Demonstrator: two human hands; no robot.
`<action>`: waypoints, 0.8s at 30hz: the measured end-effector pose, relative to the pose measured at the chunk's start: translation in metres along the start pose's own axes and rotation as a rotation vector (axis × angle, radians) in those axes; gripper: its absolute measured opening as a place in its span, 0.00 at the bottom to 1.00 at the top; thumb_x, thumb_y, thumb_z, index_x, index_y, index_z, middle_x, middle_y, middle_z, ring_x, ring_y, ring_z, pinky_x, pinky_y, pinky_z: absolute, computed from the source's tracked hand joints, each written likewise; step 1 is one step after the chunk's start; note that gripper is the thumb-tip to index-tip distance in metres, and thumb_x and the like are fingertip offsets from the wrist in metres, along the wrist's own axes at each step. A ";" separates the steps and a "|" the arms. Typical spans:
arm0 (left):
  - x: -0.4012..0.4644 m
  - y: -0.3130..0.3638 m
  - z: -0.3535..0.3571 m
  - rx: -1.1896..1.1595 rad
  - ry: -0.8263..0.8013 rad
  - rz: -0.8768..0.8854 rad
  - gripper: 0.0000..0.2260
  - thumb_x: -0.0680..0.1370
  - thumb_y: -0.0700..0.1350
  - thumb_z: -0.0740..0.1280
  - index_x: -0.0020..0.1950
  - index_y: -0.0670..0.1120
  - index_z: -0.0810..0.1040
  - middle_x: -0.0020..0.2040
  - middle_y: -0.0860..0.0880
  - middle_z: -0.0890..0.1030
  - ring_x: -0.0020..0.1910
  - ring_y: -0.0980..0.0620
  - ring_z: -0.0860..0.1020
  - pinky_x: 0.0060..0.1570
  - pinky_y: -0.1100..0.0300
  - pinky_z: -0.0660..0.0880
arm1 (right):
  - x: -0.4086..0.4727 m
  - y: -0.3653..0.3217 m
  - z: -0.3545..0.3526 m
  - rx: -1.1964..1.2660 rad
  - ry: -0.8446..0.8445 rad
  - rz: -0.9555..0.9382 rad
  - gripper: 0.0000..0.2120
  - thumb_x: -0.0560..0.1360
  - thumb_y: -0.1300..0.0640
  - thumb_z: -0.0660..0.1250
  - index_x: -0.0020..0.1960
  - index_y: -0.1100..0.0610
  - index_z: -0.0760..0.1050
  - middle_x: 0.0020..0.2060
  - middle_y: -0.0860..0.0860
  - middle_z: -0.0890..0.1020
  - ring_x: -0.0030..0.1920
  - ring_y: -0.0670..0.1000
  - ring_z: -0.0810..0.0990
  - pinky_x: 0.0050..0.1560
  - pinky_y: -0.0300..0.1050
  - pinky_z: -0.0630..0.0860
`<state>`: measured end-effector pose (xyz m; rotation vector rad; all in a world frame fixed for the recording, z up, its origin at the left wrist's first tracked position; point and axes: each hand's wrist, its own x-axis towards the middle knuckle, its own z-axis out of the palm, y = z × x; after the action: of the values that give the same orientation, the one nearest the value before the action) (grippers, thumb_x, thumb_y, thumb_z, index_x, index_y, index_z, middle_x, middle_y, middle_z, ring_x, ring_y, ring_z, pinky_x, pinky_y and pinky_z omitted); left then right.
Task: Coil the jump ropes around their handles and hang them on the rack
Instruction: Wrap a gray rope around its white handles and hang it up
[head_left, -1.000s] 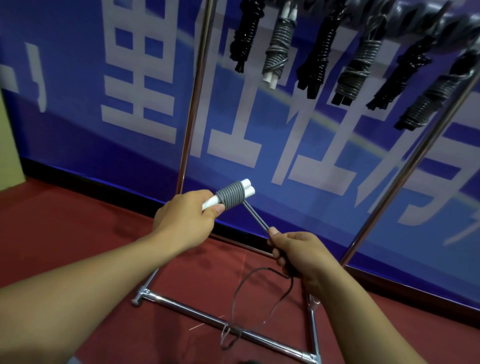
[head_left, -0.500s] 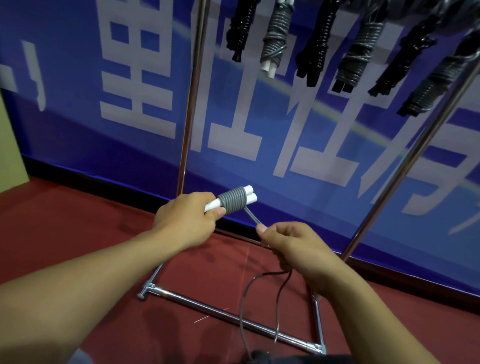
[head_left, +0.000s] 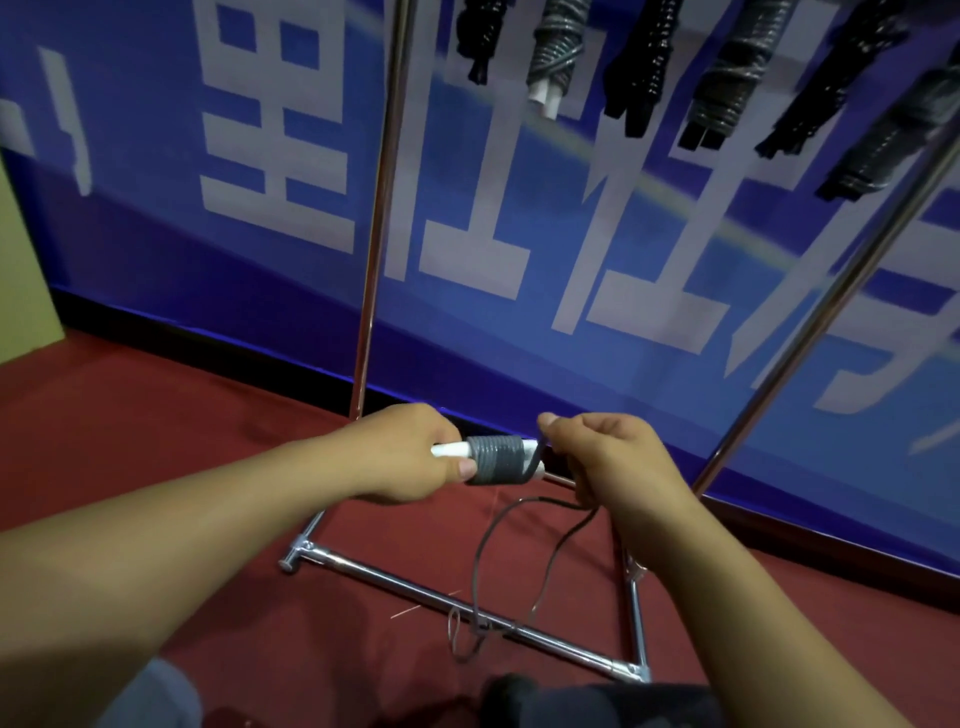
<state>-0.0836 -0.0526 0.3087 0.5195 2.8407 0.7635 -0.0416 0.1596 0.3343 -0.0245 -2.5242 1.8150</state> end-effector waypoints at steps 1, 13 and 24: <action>0.000 0.000 0.001 -0.008 -0.028 0.024 0.14 0.79 0.55 0.68 0.36 0.50 0.75 0.32 0.53 0.76 0.33 0.53 0.75 0.36 0.59 0.70 | 0.002 0.003 -0.001 0.005 0.012 0.010 0.18 0.76 0.50 0.72 0.33 0.55 0.71 0.25 0.49 0.64 0.27 0.49 0.60 0.30 0.43 0.61; -0.014 0.009 0.002 0.058 -0.131 0.199 0.10 0.79 0.54 0.68 0.41 0.51 0.78 0.30 0.55 0.76 0.28 0.59 0.72 0.33 0.61 0.68 | 0.005 0.011 -0.003 -0.180 0.046 0.051 0.21 0.75 0.49 0.73 0.41 0.69 0.78 0.30 0.54 0.71 0.31 0.50 0.65 0.32 0.43 0.66; -0.019 0.012 -0.005 -0.104 -0.193 0.182 0.11 0.79 0.52 0.68 0.40 0.49 0.77 0.30 0.53 0.78 0.28 0.57 0.73 0.33 0.62 0.70 | 0.009 0.010 -0.002 -0.133 0.018 -0.037 0.21 0.75 0.50 0.73 0.39 0.69 0.76 0.26 0.51 0.69 0.28 0.48 0.67 0.33 0.40 0.68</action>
<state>-0.0640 -0.0523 0.3197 0.7971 2.5869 0.8356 -0.0507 0.1652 0.3256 0.0025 -2.6106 1.6236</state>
